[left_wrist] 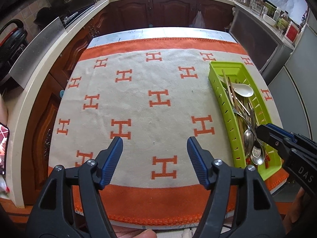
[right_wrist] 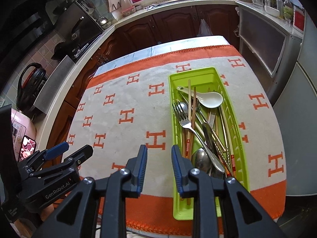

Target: Organize utensils

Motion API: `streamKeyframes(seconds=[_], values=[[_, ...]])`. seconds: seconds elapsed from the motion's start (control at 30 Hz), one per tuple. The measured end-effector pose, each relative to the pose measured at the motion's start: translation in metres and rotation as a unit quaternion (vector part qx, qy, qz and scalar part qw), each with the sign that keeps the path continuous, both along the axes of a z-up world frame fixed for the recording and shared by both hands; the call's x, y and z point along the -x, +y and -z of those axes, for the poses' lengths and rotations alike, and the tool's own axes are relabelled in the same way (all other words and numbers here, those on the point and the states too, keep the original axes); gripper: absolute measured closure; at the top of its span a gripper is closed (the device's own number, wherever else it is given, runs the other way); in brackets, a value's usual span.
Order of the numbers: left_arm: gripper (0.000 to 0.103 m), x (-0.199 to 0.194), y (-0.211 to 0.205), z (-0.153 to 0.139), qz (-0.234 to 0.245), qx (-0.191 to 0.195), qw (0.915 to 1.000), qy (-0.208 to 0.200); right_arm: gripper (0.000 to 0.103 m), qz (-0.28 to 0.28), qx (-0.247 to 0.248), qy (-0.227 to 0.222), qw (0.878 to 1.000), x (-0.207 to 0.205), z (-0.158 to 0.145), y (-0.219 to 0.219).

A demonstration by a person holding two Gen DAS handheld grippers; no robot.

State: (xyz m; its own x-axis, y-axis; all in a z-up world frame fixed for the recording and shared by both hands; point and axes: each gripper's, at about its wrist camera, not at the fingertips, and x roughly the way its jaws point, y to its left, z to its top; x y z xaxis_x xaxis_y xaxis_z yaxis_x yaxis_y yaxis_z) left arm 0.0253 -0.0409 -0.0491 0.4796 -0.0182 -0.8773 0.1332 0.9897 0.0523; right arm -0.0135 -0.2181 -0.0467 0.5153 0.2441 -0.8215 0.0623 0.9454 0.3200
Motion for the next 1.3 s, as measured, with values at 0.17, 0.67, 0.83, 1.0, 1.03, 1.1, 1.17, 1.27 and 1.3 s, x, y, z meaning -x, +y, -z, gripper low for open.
streamKeyframes(seconds=[0.17,0.67,0.83,1.0,1.03,1.1,1.17,1.27,1.3], values=[[0.031,0.016,0.004,-0.025,-0.004,0.002,0.9994,-0.033,0.071,0.007,-0.004,-0.019,1.000,0.011,-0.021,0.001],[0.029,0.051,0.005,-0.057,-0.001,0.006,0.9961,-0.088,0.065,0.003,0.035,-0.055,0.998,0.033,-0.043,0.019],[0.028,0.054,0.005,-0.059,0.000,0.008,0.9956,-0.094,0.065,0.003,0.041,-0.063,0.997,0.038,-0.045,0.022],[0.028,0.055,0.005,-0.060,0.002,0.012,0.9953,-0.096,0.065,0.004,0.045,-0.071,0.996,0.040,-0.049,0.024],[0.028,0.055,0.005,-0.060,0.002,0.013,0.9953,-0.096,0.065,0.003,0.044,-0.070,0.997,0.040,-0.049,0.025],[0.028,0.055,0.005,-0.061,0.002,0.014,0.9952,-0.097,0.065,0.001,0.044,-0.069,0.997,0.039,-0.048,0.027],[0.028,0.055,0.006,-0.061,0.002,0.017,0.9950,-0.099,0.065,-0.001,0.044,-0.069,0.997,0.039,-0.048,0.028],[0.028,0.055,0.007,-0.061,0.001,0.020,0.9948,-0.100,0.065,-0.002,0.044,-0.069,0.997,0.038,-0.048,0.030],[0.028,0.054,0.007,-0.061,0.001,0.020,0.9948,-0.100,0.065,-0.002,0.044,-0.069,0.997,0.038,-0.048,0.030]])
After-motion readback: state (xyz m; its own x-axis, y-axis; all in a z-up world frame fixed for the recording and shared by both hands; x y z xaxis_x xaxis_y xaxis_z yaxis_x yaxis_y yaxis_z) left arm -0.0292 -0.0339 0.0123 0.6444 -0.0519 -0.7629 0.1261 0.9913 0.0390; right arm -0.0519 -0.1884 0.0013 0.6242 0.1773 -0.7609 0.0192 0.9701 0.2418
